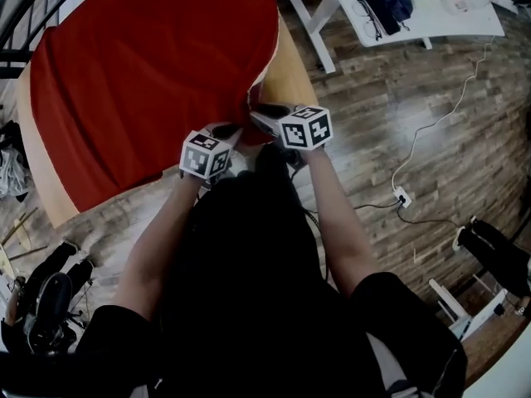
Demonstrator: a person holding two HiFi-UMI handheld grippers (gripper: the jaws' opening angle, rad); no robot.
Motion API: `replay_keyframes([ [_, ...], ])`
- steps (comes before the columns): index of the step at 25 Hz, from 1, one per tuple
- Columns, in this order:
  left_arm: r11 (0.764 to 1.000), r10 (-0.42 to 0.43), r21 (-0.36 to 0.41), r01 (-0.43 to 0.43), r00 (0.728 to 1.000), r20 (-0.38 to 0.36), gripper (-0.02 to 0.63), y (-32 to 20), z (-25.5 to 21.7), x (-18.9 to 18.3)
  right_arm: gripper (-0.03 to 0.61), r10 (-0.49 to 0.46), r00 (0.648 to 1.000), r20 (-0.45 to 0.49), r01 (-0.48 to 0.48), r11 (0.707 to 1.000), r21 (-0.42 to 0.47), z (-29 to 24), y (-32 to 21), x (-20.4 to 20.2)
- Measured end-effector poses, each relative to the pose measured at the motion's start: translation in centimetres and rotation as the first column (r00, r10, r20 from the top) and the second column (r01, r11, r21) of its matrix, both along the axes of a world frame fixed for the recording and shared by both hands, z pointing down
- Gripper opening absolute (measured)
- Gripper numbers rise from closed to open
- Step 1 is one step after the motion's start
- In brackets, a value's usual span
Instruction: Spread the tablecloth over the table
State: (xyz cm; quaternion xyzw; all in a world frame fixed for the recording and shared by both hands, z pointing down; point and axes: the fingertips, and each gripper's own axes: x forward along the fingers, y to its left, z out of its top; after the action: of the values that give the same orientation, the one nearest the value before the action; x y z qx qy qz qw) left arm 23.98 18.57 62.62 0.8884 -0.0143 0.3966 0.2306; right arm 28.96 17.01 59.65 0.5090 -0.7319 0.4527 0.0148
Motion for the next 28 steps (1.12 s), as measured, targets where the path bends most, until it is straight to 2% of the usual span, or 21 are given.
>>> replay_keyframes([
  [3, 1.0, -0.009, -0.004, 0.009, 1.0, 0.029, 0.021, -0.4, 0.3, -1.1, 0.098, -0.044, 0.994, -0.1, 0.04, 0.998, -0.04, 0.8, -1.2, -0.2],
  [7, 1.0, -0.022, -0.009, 0.022, 0.999, 0.043, 0.006, -0.9, 0.5, -2.2, 0.103, -0.044, 0.98, -0.193, 0.028, 0.996, -0.081, 1.7, -2.1, 0.0],
  [11, 1.0, -0.012, 0.01, 0.012, 0.999, 0.045, 0.006, -1.0, 0.4, -2.2, 0.108, -0.108, 0.926, -0.363, 0.045, 0.983, -0.178, 3.1, -2.2, -0.1],
  [13, 1.0, -0.008, 0.028, 0.006, 0.999, 0.044, 0.006, -1.1, 0.3, -2.3, 0.075, -0.126, 0.897, -0.423, 0.041, 0.978, -0.203, 3.3, -2.3, -0.1],
  [15, 1.0, -0.005, 0.028, 0.004, 0.999, 0.043, 0.006, -1.1, 0.4, -2.4, 0.027, -0.106, 0.897, -0.428, 0.023, 0.98, -0.196, 2.9, -2.3, 0.0],
  [19, 1.0, -0.001, -0.016, 0.002, 0.999, 0.05, 0.006, -1.1, 0.2, -2.5, 0.021, -0.056, 0.915, -0.398, -0.015, 0.985, -0.175, 1.0, -0.4, 1.9],
  [22, 1.0, 0.006, -0.025, -0.004, 0.998, 0.056, 0.006, -1.2, 0.5, -2.9, 0.017, -0.049, 0.926, -0.375, -0.031, 0.978, -0.206, 0.5, 2.5, 5.0],
  [25, 0.999, 0.036, 0.006, -0.037, 0.997, 0.064, 0.006, -1.3, 0.5, -2.2, 0.015, -0.095, 0.897, -0.431, -0.032, 0.96, -0.279, 1.3, 5.6, 9.6],
  [28, 0.997, 0.061, 0.043, -0.064, 0.995, 0.083, 0.015, -0.8, 0.9, -1.2, 0.015, -0.166, 0.836, -0.524, -0.038, 0.934, -0.357, 2.9, 8.4, 13.6],
])
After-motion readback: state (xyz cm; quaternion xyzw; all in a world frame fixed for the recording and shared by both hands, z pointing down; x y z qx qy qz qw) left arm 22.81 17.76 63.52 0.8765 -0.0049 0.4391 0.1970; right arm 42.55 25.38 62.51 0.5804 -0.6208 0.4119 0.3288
